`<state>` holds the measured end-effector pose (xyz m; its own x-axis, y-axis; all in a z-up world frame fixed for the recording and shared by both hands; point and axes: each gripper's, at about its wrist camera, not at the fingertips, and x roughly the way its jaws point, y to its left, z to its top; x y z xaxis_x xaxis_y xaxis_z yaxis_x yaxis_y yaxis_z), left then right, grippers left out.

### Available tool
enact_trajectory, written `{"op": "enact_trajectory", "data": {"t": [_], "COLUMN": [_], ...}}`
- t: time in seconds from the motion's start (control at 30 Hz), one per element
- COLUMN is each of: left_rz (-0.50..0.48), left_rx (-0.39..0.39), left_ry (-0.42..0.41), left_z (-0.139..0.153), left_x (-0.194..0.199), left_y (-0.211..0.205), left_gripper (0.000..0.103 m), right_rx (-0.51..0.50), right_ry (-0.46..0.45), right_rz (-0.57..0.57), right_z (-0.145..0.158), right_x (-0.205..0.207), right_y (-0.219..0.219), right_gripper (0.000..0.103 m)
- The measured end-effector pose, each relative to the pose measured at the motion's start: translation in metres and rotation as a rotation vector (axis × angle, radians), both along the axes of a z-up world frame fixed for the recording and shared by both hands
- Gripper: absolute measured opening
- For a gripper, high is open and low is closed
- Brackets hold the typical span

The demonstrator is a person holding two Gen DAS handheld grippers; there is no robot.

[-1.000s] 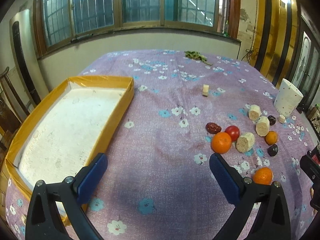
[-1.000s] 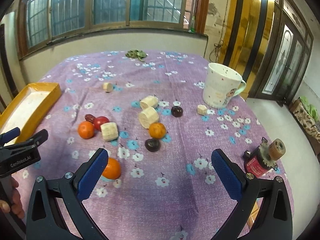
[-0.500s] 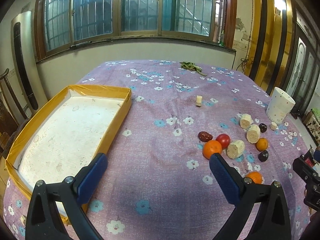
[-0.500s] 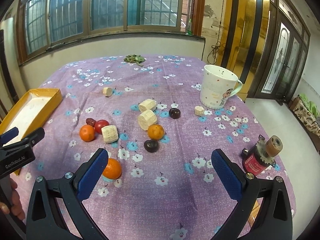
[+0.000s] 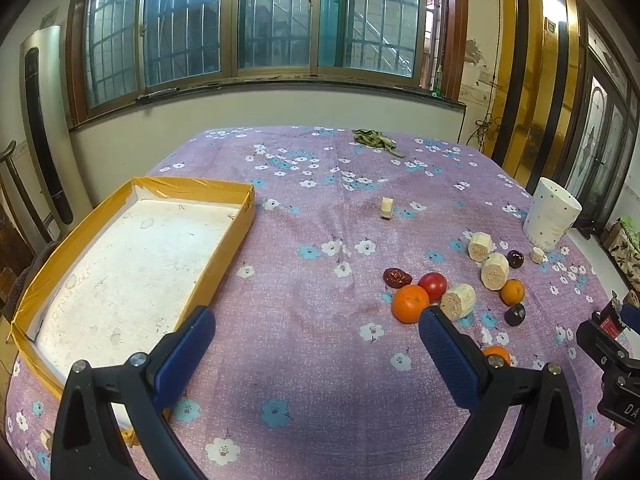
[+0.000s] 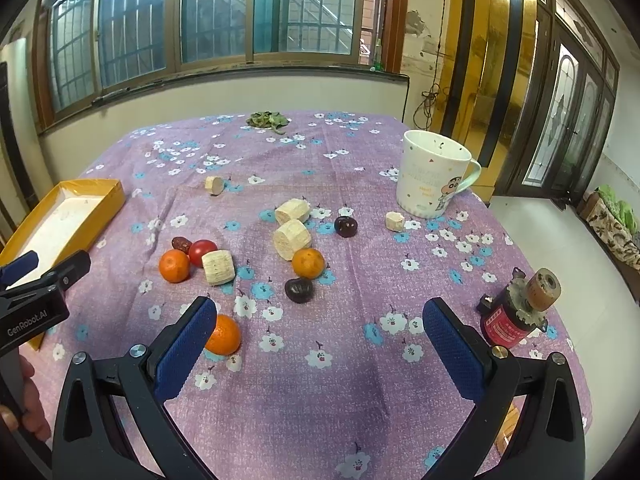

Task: Organize fruits

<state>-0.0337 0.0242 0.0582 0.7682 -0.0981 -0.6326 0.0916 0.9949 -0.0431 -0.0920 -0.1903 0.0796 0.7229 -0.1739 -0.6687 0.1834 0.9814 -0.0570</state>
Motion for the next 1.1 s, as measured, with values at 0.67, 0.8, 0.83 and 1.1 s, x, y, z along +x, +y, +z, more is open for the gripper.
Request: {"op": "enact_trajectory", "data": {"t": [0.67, 0.8, 0.83, 1.1], "left_rz": [0.007, 0.011, 0.011, 0.019], "left_rx": [0.012, 0.012, 0.012, 0.023], "left_ry": [0.007, 0.017, 0.020, 0.034], "left_z": [0.000, -0.002, -0.002, -0.007], "left_x": [-0.001, 0.001, 0.002, 0.004], "left_y": [-0.004, -0.004, -0.004, -0.009], "left_gripper": [0.103, 0.103, 0.103, 0.103], "right_rx": [0.006, 0.009, 0.012, 0.017], "right_ry": [0.013, 0.020, 0.022, 0.039], "right_rz": [0.021, 0.027, 0.028, 0.045], "right_z": [-0.006, -0.008, -0.009, -0.014], "right_x": [0.005, 0.008, 0.009, 0.018], "right_y": [-0.004, -0.007, -0.009, -0.017], "right_gripper": [0.103, 0.103, 0.103, 0.103]}}
